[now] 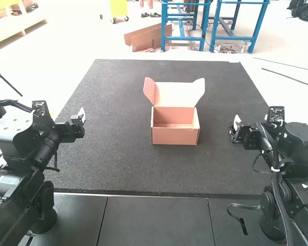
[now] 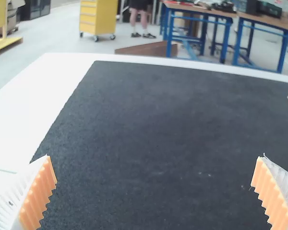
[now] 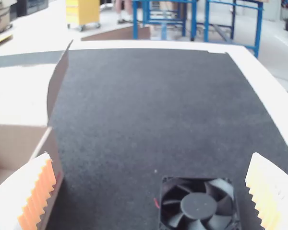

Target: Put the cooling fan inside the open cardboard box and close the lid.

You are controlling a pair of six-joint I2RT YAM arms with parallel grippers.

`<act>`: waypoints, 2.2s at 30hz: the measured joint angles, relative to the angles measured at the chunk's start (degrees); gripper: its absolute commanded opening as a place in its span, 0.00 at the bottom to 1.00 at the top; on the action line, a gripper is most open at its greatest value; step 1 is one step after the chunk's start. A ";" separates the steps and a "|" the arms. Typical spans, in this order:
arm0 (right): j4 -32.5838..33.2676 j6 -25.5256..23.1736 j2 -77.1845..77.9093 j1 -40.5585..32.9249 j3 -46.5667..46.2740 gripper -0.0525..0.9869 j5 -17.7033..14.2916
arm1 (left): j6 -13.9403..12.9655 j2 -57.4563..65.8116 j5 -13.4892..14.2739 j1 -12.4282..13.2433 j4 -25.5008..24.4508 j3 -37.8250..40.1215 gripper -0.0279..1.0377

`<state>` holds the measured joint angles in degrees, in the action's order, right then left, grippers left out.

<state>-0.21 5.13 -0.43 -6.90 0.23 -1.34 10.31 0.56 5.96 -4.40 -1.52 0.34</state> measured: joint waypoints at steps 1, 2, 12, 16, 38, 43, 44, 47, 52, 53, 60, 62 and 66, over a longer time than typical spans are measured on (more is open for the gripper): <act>0.09 0.02 0.00 0.00 0.02 0.93 0.26 | 0.00 0.00 0.00 0.02 0.02 -0.02 0.93; 0.09 0.02 0.00 0.00 0.02 0.93 0.28 | 0.00 0.00 0.00 0.00 0.02 -0.02 0.93; 0.09 0.00 0.00 0.00 0.00 0.93 0.46 | 0.00 0.00 0.00 0.02 0.09 -0.02 0.93; 0.09 0.00 0.00 0.00 0.02 0.93 0.46 | 0.00 0.02 0.00 0.02 0.07 0.00 0.93; -12.00 -0.39 -0.02 0.00 0.02 0.93 0.59 | -0.59 0.00 0.00 0.02 10.78 0.00 0.93; -13.55 -0.44 0.02 0.00 0.70 0.93 0.20 | -0.66 0.00 -0.02 0.02 13.55 0.11 0.93; -13.18 -0.44 0.00 0.00 1.27 0.93 0.07 | -0.68 0.02 -0.02 0.00 13.46 0.33 0.93; -12.17 -0.46 -0.13 0.00 4.66 0.93 -0.22 | -0.87 0.09 -0.02 0.02 13.27 2.29 0.93; -12.63 -0.44 -5.38 0.00 11.78 0.93 -0.59 | -1.07 3.30 -0.02 0.00 10.71 8.94 0.93; -12.35 -0.46 -7.54 0.00 13.31 0.93 -0.74 | -1.07 4.37 -0.02 0.02 10.21 10.16 0.93; -5.60 -0.63 -20.72 0.00 23.65 0.93 -2.91 | -1.14 12.85 -0.79 0.00 5.40 18.64 0.93; -1.73 -1.09 -23.17 0.02 27.32 0.93 -3.34 | -1.22 15.56 -1.07 0.00 2.56 21.46 0.93; 6.23 -3.82 -28.87 0.00 36.15 0.93 -4.11 | -1.09 22.93 -1.31 0.00 -5.14 28.72 0.93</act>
<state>6.02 1.30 -29.30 -6.90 36.38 -5.45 9.21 23.49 4.64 -4.40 -6.66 29.06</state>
